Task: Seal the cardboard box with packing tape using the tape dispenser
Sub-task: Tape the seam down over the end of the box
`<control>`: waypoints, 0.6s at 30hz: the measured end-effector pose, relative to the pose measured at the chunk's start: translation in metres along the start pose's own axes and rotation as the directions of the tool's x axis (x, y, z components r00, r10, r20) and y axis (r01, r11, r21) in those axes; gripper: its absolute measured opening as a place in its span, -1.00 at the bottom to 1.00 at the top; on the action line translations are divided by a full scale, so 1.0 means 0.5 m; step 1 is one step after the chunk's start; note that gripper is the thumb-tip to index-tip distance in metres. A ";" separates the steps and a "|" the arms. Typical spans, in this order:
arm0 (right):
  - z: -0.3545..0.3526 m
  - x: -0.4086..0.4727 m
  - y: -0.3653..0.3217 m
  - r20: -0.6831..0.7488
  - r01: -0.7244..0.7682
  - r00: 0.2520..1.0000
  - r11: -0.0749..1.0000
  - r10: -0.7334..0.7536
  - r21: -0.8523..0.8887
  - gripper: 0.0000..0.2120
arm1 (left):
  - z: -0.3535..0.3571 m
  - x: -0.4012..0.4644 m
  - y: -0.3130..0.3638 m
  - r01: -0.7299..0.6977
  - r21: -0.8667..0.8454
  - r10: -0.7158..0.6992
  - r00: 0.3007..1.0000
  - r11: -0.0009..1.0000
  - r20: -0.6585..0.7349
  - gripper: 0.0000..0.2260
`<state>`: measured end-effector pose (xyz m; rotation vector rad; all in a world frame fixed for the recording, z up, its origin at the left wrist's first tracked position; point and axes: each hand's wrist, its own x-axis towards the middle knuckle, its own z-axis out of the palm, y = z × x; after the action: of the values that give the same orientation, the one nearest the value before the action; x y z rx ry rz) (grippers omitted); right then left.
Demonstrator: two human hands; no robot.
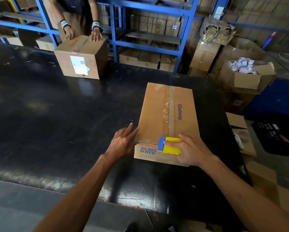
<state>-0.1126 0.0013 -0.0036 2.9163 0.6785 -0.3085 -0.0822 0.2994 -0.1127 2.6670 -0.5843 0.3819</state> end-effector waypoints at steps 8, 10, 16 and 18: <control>-0.007 0.005 -0.015 0.030 -0.004 1.000 1.000 0.004 -0.021 -0.47 | 0.039 0.107 0.060 -0.589 0.152 0.537 0.796 0.794 0.279 -0.42; -0.009 0.004 -0.016 0.035 -0.008 0.999 1.000 0.009 -0.021 -0.47 | 0.064 0.109 0.041 -0.594 0.154 0.522 0.782 0.789 0.339 -0.41; -0.005 0.008 -0.021 0.034 -0.015 0.999 0.999 0.016 -0.035 -0.45 | 0.088 0.108 0.018 -0.565 0.110 0.507 0.797 0.817 0.328 -0.42; -0.002 0.011 -0.020 0.035 -0.008 0.999 0.999 0.010 -0.051 -0.46 | 0.092 0.105 0.016 -0.560 0.091 0.507 0.798 0.823 0.325 -0.41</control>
<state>-0.1124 0.0128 -0.0046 2.8580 0.6579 -0.3361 -0.0315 0.2553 -0.1333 2.7054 -1.4843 0.1976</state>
